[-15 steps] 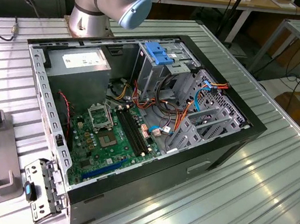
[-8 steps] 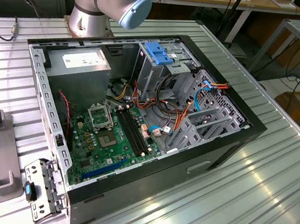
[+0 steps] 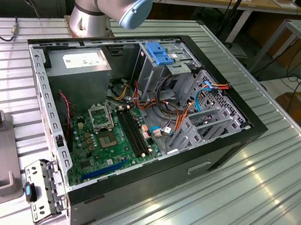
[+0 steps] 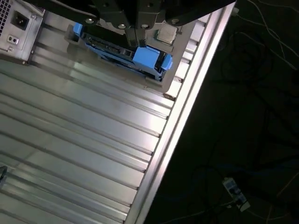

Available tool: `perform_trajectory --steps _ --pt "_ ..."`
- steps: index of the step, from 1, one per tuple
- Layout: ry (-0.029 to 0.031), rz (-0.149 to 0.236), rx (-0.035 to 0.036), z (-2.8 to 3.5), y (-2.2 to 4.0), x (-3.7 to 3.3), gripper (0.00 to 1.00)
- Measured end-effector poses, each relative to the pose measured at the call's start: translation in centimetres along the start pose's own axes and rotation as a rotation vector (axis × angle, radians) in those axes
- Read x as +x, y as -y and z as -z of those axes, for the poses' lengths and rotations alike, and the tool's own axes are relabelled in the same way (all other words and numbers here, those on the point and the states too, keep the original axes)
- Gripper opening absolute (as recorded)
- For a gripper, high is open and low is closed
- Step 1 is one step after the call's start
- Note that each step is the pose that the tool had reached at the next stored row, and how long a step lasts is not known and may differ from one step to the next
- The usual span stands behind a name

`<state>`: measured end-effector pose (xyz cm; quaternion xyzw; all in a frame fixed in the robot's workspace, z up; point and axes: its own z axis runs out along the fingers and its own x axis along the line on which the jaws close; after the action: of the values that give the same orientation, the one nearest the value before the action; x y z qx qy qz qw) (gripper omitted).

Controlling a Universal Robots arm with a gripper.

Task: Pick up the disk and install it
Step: 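Pick up the disk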

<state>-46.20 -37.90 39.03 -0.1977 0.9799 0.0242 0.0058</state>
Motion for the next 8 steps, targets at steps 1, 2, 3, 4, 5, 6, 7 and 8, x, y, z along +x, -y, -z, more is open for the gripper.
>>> perform_trajectory --steps 1,2,3,4,5,6,7,8 --pt "-0.0007 0.016 -0.0003 0.0 0.0 0.0 0.11" --pt "-0.0015 0.035 -0.0007 -0.01 0.0 0.0 0.11" --pt "-0.0023 0.052 -0.0011 -0.01 0.0 0.0 0.11" --pt "-0.0037 0.082 -0.0017 -0.02 0.0 0.0 0.11" --pt "-0.0052 0.114 -0.0024 -0.02 0.0 0.0 0.11" --pt "-0.0064 0.142 -0.003 -0.03 0.0 0.0 0.11" --pt "-0.0074 0.164 -0.0034 -0.03 0.0 0.0 0.11" --pt "-0.0085 0.188 -0.0039 -0.04 0.0 0.0 0.11"
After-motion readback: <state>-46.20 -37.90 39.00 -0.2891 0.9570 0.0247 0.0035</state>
